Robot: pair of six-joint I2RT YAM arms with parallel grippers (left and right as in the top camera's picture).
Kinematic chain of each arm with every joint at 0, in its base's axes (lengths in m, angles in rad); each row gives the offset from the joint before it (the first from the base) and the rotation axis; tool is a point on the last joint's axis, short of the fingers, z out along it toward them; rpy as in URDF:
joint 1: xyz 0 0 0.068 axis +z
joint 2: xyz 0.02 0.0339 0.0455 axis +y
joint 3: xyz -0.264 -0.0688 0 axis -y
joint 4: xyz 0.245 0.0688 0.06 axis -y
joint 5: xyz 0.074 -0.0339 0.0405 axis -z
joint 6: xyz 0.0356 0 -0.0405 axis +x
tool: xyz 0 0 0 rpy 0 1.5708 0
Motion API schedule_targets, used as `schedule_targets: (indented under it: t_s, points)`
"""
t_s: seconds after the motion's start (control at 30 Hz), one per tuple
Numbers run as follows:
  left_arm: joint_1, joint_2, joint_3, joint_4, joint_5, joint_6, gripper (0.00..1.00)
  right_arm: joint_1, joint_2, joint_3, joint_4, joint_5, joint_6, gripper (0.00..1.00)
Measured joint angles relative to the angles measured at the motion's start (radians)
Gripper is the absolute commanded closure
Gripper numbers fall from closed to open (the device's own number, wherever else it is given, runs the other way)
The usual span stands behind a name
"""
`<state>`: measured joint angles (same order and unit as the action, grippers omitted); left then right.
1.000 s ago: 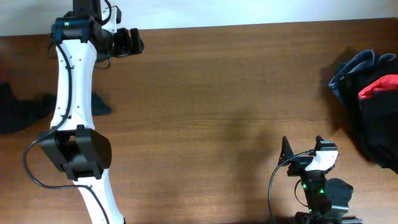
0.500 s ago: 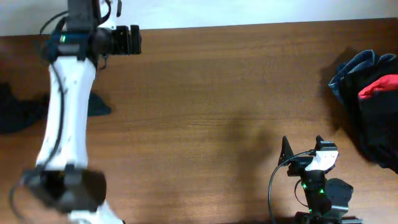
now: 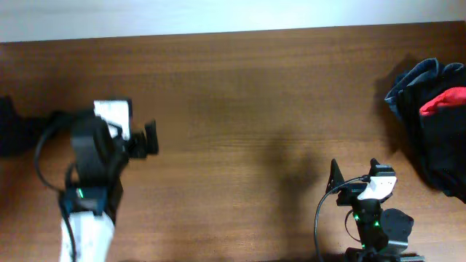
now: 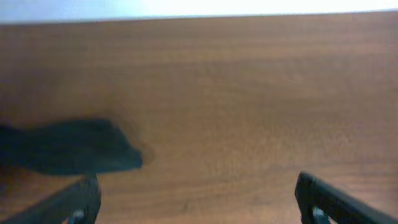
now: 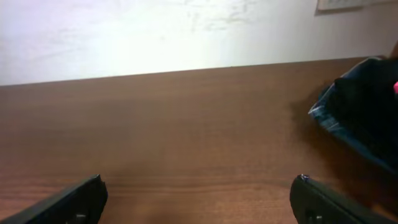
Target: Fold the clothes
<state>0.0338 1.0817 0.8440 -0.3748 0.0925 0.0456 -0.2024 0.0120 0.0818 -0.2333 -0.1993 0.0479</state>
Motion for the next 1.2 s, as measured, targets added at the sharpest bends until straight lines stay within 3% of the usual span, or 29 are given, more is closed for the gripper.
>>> schedule_targets:
  t_s: [0.23, 0.37, 0.73, 1.07, 1.2]
  points:
    - [0.0, -0.309, -0.446, 0.377, 0.011, 0.0, 0.01, 0.0, -0.001, 0.0, -0.001, 0.0, 0.001, 0.01]
    - [0.0, -0.437, -0.596, 0.479, 0.012, 0.0, 0.01, 0.0, -0.001, 0.0, 0.0, 0.0, 0.001, 0.01]
    - [0.009, -0.715, -0.797, 0.492, 0.016, 0.0, 0.01, 0.0, -0.001, 0.0, 0.0, 0.0, 0.001, 0.01]
    - [0.025, -0.933, -0.829, 0.313, 0.031, 0.0, 0.01, 0.0, -0.001, 0.0, -0.001, 0.0, 0.0, 0.01]
    - [0.025, -0.966, -0.829, 0.307, 0.03, 0.0, 0.01, 0.0, -0.001, 0.0, -0.001, 0.0, 0.0, 0.02]
